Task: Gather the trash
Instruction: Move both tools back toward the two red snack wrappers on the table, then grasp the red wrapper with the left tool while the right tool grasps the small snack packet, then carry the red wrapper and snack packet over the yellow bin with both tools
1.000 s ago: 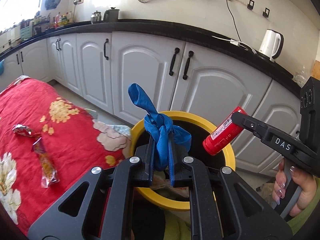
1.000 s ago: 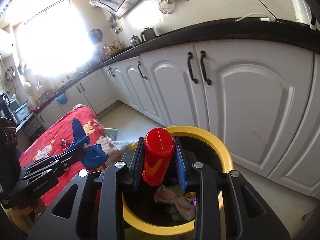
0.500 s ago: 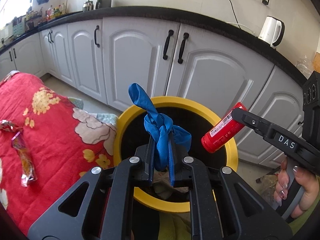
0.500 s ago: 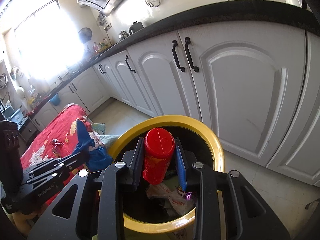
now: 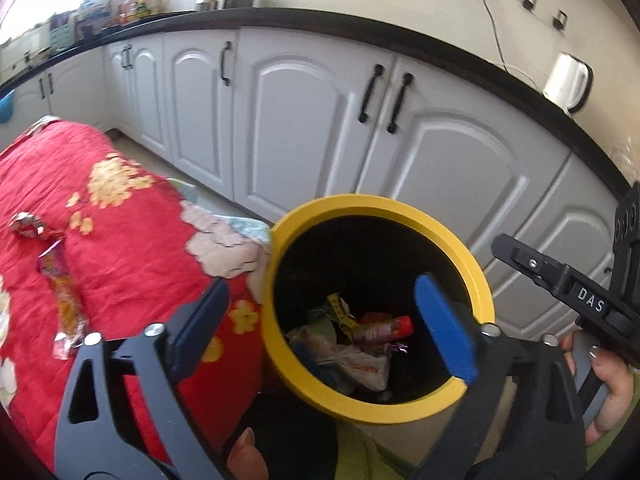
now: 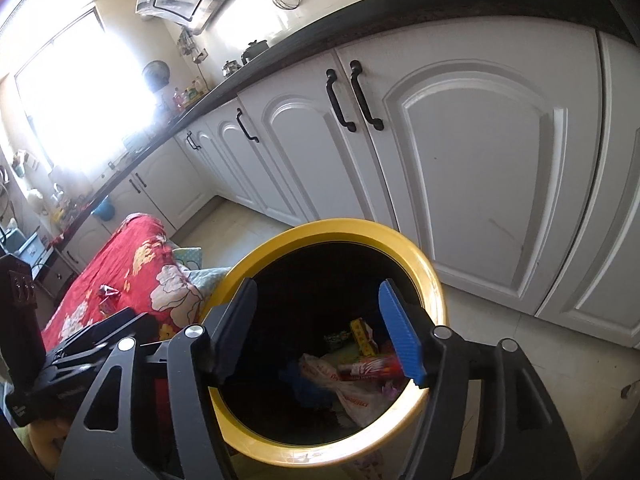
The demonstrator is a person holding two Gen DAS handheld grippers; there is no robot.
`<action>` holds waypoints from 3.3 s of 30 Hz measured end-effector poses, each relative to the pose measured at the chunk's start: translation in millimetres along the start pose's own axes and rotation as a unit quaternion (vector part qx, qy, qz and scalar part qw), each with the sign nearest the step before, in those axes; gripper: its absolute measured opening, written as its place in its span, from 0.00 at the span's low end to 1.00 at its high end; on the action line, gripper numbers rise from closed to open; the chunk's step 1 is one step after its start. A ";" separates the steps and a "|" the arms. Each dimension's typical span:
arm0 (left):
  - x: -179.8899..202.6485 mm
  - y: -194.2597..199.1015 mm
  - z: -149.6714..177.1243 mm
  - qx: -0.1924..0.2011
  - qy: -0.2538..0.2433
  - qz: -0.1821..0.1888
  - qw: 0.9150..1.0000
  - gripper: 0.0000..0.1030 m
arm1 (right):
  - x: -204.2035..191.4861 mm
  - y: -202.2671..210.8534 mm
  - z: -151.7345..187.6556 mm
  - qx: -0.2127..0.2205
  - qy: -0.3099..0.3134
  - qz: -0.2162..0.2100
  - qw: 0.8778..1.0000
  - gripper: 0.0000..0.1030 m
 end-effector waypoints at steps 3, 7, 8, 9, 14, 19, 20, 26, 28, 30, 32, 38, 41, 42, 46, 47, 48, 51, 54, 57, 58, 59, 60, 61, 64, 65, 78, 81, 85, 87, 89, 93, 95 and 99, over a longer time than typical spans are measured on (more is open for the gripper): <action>-14.9 8.6 -0.5 0.004 0.013 -0.016 1.000 0.89 | -5.1 1.2 0.1 0.002 0.003 -0.004 1.000 0.62; -30.8 20.1 -3.4 0.012 0.032 -0.025 0.999 0.89 | -16.5 2.9 1.3 0.001 0.011 -0.013 1.000 0.64; -32.8 21.8 -4.5 0.014 0.032 -0.028 0.999 0.89 | -20.8 3.9 1.8 0.001 0.015 -0.016 1.000 0.65; -35.2 24.4 -5.3 0.017 0.033 -0.032 0.999 0.89 | -24.3 4.6 2.3 0.001 0.017 -0.018 1.000 0.66; -54.3 42.0 -11.6 0.035 0.047 -0.048 0.997 0.89 | -46.7 7.0 4.6 -0.001 0.031 -0.034 0.999 0.70; -78.3 59.4 -17.0 0.052 0.062 -0.067 0.994 0.89 | -75.9 6.8 12.0 -0.008 0.055 -0.051 0.997 0.71; -82.5 62.0 -17.4 0.055 0.067 -0.069 0.994 0.89 | -83.8 6.2 14.5 -0.010 0.063 -0.055 0.996 0.71; -114.4 78.9 -20.7 0.071 0.099 -0.084 0.989 0.89 | -116.4 2.2 25.9 -0.023 0.088 -0.069 0.993 0.72; -124.9 84.7 -20.7 0.076 0.109 -0.089 0.987 0.89 | -126.4 0.8 30.6 -0.027 0.097 -0.073 0.992 0.72; -132.9 89.5 -20.9 0.080 0.117 -0.093 0.986 0.89 | -138.2 -0.6 35.7 -0.032 0.107 -0.079 0.991 0.72; -142.7 94.1 -20.5 0.084 0.126 -0.097 0.984 0.89 | -148.1 -1.7 39.2 -0.035 0.113 -0.084 0.989 0.72; -174.0 105.0 -15.9 0.092 0.156 -0.111 0.977 0.89 | -180.7 -5.8 52.5 -0.044 0.140 -0.097 0.984 0.72; -191.2 111.0 -12.6 0.095 0.175 -0.117 0.973 0.89 | -194.5 -9.5 58.7 -0.049 0.150 -0.102 0.982 0.72; -195.6 112.5 -11.4 0.096 0.179 -0.118 0.972 0.89 | -198.9 -10.7 60.7 -0.050 0.152 -0.103 0.982 0.72; -216.6 118.3 -5.5 0.098 0.201 -0.126 0.966 0.89 | -218.1 -18.0 68.9 -0.058 0.167 -0.112 0.978 0.72; -220.5 118.9 -4.9 0.099 0.205 -0.129 0.965 0.89 | -224.9 -21.4 72.3 -0.063 0.171 -0.116 0.976 0.72; -226.4 119.7 -3.6 0.099 0.209 -0.134 0.964 0.89 | -229.9 -23.9 75.0 -0.067 0.174 -0.118 0.975 0.72; -239.9 120.7 0.6 0.098 0.225 -0.139 0.959 0.89 | -243.6 -34.2 83.2 -0.079 0.188 -0.121 0.972 0.72; -249.6 118.6 3.7 0.096 0.241 -0.139 0.956 0.89 | -258.0 -48.8 94.5 -0.095 0.202 -0.124 0.967 0.71; -258.9 113.3 7.1 0.092 0.261 -0.128 0.953 0.89 | -267.4 -65.4 104.4 -0.114 0.213 -0.126 0.962 0.64; -260.8 109.0 8.2 0.087 0.269 -0.121 0.952 0.89 | -269.7 -68.7 107.4 -0.118 0.215 -0.126 0.961 0.62; -262.9 105.5 8.9 0.084 0.276 -0.114 0.951 0.89 | -272.3 -75.5 111.8 -0.125 0.219 -0.125 0.959 0.60; -265.2 102.0 9.7 0.081 0.284 -0.109 0.949 0.88 | -274.1 -81.5 115.2 -0.131 0.222 -0.125 0.958 0.59; -267.1 99.3 11.1 0.079 0.289 -0.105 0.948 0.86 | -274.3 -85.8 117.6 -0.136 0.223 -0.124 0.957 0.56; -270.5 86.3 12.6 0.067 0.306 -0.087 0.946 0.80 | -277.4 -104.1 128.1 -0.163 0.223 -0.124 0.953 0.46; -271.3 82.8 12.9 0.064 0.309 -0.084 0.945 0.77 | -278.1 -108.0 130.5 -0.169 0.222 -0.125 0.952 0.45; -287.7 26.0 10.2 0.019 0.366 -0.055 0.929 0.56 | -276.0 -107.6 145.2 -0.172 0.228 -0.135 0.949 0.18; -291.1 17.5 8.1 0.012 0.357 -0.077 0.931 0.44 | -273.1 -100.0 148.6 -0.168 0.230 -0.136 0.949 0.18; -294.4 13.9 11.6 0.004 0.346 -0.093 0.934 0.21 | -270.6 -91.9 153.3 -0.163 0.231 -0.137 0.949 0.18; -293.1 15.0 14.4 0.003 0.335 -0.092 0.938 0.15 | -267.6 -87.5 154.4 -0.162 0.226 -0.139 0.950 0.17; -291.2 16.8 16.9 0.003 0.328 -0.089 0.940 0.06 | -264.4 -83.3 154.6 -0.160 0.222 -0.140 0.952 0.17; -281.5 23.2 22.9 0.003 0.311 -0.077 0.947 0.04 | -259.8 -81.4 149.5 -0.156 0.216 -0.140 0.954 0.15; -273.1 27.3 25.6 0.003 0.302 -0.065 0.951 0.04 | -255.9 -79.2 146.3 -0.151 0.213 -0.138 0.955 0.14; -254.5 36.2 33.3 0.003 0.280 -0.051 0.959 0.03 | -246.5 -72.1 138.9 -0.144 0.204 -0.134 0.959 0.10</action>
Point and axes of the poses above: each gripper's, at about its wrist camera, not at the fingertips, and y roughly against the way its jaws point, x to its right, z to its underside, the point moved 9 cm from there along -y, roughly the way its jaws point, and after that the axes turned 6 degrees about -y, right-handed, at the moved point
